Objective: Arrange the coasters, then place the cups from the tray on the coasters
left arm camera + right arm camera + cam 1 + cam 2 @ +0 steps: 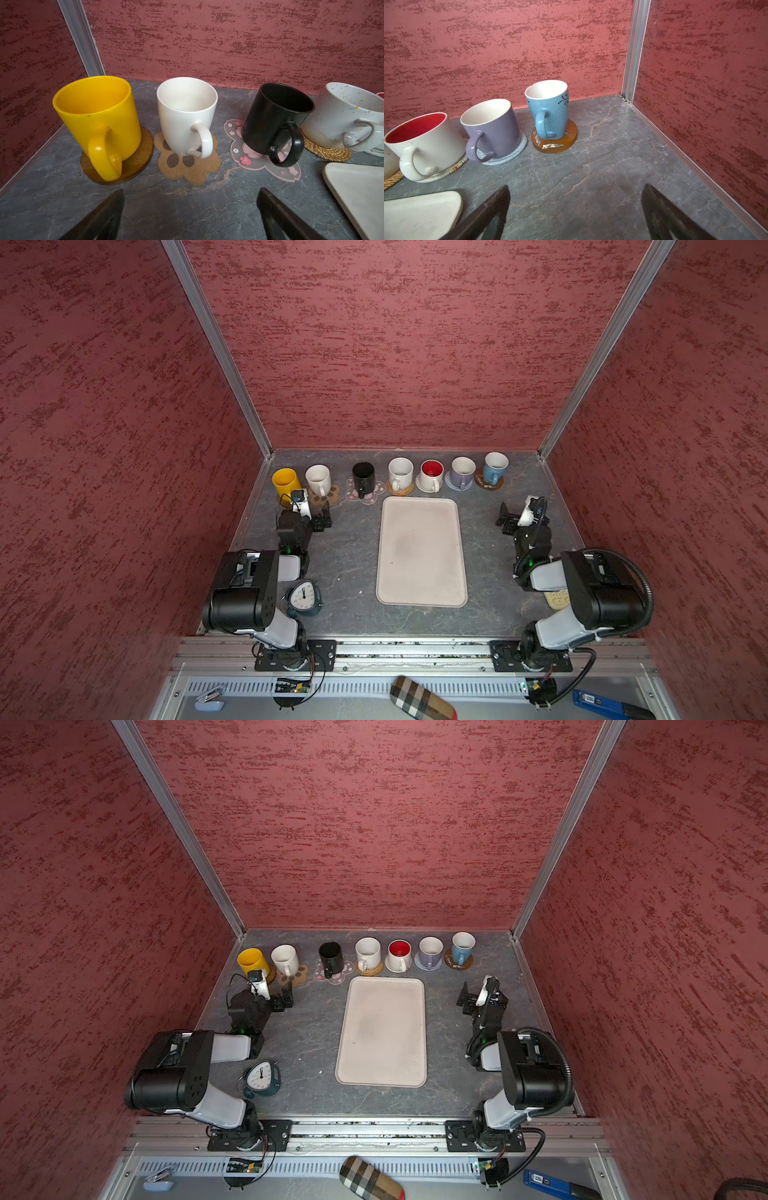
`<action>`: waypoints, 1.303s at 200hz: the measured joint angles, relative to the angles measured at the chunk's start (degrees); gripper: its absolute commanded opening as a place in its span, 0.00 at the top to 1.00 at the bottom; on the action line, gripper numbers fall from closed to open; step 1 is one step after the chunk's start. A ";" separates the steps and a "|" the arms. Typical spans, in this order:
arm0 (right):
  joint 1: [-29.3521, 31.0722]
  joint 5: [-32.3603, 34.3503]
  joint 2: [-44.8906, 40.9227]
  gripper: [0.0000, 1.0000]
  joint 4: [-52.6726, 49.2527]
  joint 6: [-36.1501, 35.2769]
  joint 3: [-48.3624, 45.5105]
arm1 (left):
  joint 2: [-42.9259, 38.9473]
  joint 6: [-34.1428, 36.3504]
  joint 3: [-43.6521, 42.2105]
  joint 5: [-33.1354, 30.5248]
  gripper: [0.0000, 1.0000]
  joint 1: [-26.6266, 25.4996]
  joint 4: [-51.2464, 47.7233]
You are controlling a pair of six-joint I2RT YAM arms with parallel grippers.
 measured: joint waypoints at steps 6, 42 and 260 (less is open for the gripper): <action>0.00 -0.04 0.00 0.01 -0.11 0.00 0.00 | 0.00 0.02 0.00 -0.15 0.00 -0.15 -0.11; 0.00 -0.31 -0.02 0.01 -0.57 0.00 0.00 | 0.00 0.02 0.00 -0.24 0.00 -0.68 -0.22; 0.00 -0.48 0.00 0.01 -1.01 -0.02 0.00 | 0.00 0.02 0.00 -0.24 0.00 -0.72 -0.37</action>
